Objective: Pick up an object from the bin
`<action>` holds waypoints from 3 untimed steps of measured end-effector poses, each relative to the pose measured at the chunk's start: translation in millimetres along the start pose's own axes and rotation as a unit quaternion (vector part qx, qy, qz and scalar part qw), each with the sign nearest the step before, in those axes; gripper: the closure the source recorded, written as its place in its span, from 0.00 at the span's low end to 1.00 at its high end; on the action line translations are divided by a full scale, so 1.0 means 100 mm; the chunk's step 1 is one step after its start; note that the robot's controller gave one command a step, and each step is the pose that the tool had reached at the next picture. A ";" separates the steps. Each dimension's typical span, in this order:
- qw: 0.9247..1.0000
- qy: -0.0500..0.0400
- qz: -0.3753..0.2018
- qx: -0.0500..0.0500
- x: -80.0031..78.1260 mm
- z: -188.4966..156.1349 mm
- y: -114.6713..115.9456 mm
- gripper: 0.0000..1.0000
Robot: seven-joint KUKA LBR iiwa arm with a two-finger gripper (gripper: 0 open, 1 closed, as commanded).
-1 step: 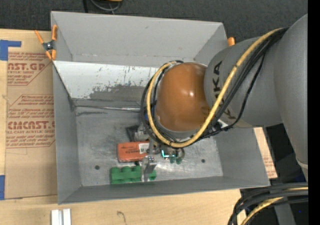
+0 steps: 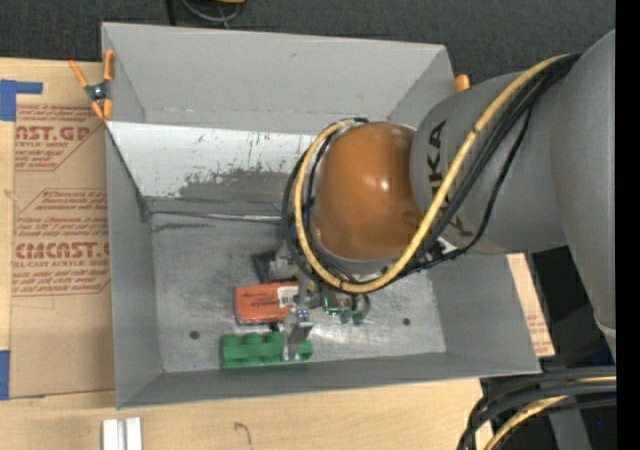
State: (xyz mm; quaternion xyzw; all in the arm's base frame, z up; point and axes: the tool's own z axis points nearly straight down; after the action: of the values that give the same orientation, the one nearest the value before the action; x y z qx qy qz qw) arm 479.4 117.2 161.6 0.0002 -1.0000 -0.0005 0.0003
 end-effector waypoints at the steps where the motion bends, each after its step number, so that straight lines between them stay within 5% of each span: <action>1: 0.981 -0.016 -0.195 0.001 -0.21 0.73 0.20 1.00; 2: 0.981 -0.018 -0.194 0.000 -0.21 0.76 0.20 1.00; 3: 0.979 -0.003 -0.202 0.000 -0.16 0.48 0.18 1.00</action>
Offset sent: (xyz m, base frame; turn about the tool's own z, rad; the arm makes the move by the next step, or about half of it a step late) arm 0.0000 0.0000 0.0000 0.0000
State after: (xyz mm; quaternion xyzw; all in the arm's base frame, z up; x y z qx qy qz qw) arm 495.0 135.6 113.3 0.2020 -0.9794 -0.0003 -0.0023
